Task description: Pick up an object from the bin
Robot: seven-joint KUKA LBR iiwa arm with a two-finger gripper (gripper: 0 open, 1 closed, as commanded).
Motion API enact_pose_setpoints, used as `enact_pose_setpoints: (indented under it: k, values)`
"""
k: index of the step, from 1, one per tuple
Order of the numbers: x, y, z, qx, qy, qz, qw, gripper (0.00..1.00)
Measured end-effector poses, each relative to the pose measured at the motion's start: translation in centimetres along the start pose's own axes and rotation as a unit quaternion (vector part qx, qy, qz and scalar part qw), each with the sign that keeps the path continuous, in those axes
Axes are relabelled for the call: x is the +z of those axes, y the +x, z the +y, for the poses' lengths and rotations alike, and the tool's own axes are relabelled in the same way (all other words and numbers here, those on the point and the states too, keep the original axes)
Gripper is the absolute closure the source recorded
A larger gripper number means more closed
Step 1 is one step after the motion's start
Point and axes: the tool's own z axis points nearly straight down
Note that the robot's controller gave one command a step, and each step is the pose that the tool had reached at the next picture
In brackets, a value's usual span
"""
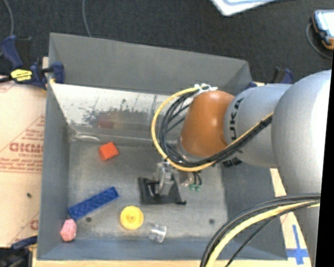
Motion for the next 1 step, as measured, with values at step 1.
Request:
enact_pose_setpoints:
  k: [1]
  values:
    - [-9.13,0.71,0.56,-0.005,0.000,-0.0018,1.0000,1.00]
